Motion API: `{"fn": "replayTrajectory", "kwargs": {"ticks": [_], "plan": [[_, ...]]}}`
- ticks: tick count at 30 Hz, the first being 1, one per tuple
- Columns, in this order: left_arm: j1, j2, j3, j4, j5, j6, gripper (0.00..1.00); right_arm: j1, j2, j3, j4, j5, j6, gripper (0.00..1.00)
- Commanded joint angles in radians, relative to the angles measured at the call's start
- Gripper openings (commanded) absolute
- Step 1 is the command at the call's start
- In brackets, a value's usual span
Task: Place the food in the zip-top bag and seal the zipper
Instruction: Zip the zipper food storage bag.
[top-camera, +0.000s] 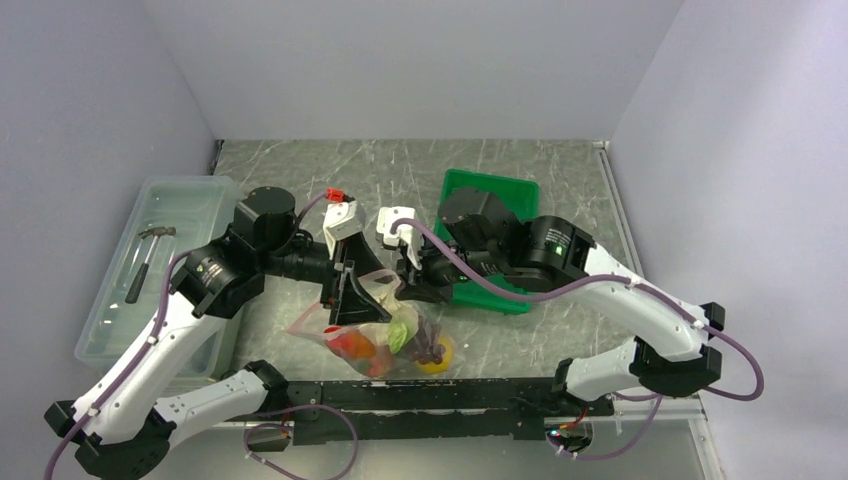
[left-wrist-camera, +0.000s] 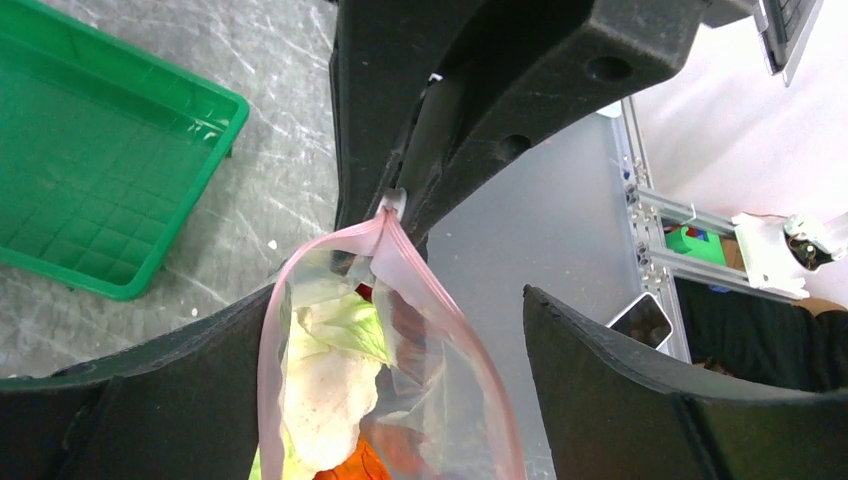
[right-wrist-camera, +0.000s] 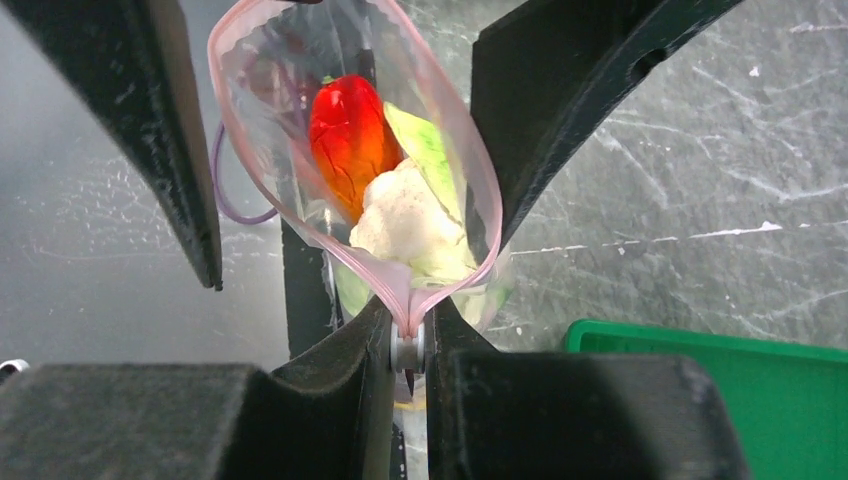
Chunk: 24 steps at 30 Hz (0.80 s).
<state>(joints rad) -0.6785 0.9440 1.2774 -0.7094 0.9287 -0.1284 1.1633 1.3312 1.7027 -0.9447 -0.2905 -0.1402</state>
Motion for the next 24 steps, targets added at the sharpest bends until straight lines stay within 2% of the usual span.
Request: {"fn": "replayTrajectory", "kwargs": {"ticks": [1,9,18,24], "plan": [[-0.002,0.009,0.018,-0.055,-0.003,0.064,0.89,-0.031,0.029,0.102,0.029,-0.032,0.032,0.0],[-0.001,0.001,0.027,-0.123,-0.138,0.099,0.76,-0.091,0.053,0.133,-0.002,-0.08,0.045,0.0],[-0.002,-0.001,0.011,-0.148,-0.22,0.104,0.41,-0.118,0.036,0.129,0.002,-0.108,0.047,0.0],[-0.002,0.001,0.023,-0.164,-0.273,0.103,0.29,-0.12,0.033,0.133,-0.015,-0.119,0.045,0.0]]}}
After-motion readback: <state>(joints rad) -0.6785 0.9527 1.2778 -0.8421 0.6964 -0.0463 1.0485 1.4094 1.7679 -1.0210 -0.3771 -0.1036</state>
